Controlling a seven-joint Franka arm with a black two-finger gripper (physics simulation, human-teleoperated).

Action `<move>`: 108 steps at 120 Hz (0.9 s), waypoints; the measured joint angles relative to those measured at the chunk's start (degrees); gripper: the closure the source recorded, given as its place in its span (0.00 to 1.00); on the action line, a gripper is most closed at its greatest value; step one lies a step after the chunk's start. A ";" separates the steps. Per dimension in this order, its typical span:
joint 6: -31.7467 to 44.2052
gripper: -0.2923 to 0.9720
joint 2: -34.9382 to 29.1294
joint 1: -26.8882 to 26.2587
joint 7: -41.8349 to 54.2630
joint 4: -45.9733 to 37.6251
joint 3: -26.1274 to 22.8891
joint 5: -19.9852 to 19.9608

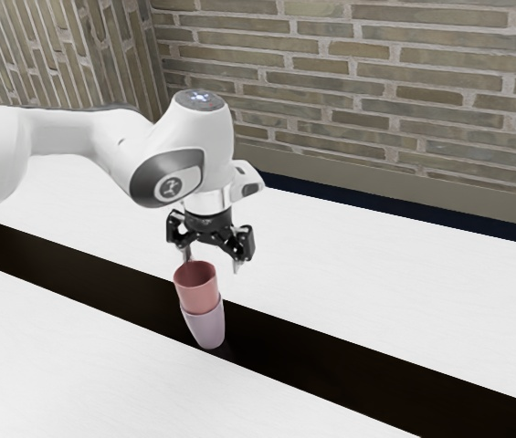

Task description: Place the left cup onto the right cup

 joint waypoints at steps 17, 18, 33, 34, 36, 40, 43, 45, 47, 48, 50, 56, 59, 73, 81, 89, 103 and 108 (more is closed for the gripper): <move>-1.70 0.23 -1.93 -0.63 0.26 0.48 0.86 -0.33; -1.78 0.23 -2.07 -0.73 0.28 0.49 1.00 -0.37; -2.75 0.23 -3.99 -2.06 0.85 0.59 3.09 -0.90; -2.80 0.23 -4.12 -2.21 0.91 0.61 3.29 -0.94; -2.89 0.23 -4.32 -2.42 1.03 0.65 3.61 -1.02; -3.04 0.23 -4.65 -2.87 1.31 0.76 4.28 -1.19; -3.18 0.23 -4.80 -3.30 1.56 0.99 4.91 -1.41; -3.32 0.23 -4.87 -3.58 1.75 1.23 5.36 -1.59; -3.49 0.23 -4.90 -3.76 1.94 1.54 5.73 -1.79; -3.59 0.23 -4.89 -3.82 2.05 1.71 5.89 -1.90; -3.82 0.23 -4.89 -3.90 2.26 2.05 6.21 -2.13; -4.54 0.23 -4.90 -4.13 2.93 3.01 7.33 -2.85; -4.94 0.23 -4.89 -4.22 3.27 3.52 7.97 -3.21; -7.39 0.23 -4.68 -3.67 5.36 7.14 10.76 -4.41; -8.81 0.23 -4.64 -2.75 6.76 8.78 12.12 -4.75; -10.26 0.23 -4.45 -1.62 8.38 10.66 13.39 -4.94; -12.93 0.23 -4.17 0.50 11.97 14.64 15.50 -5.13; -14.25 0.23 -4.10 1.61 13.25 16.46 15.87 -5.14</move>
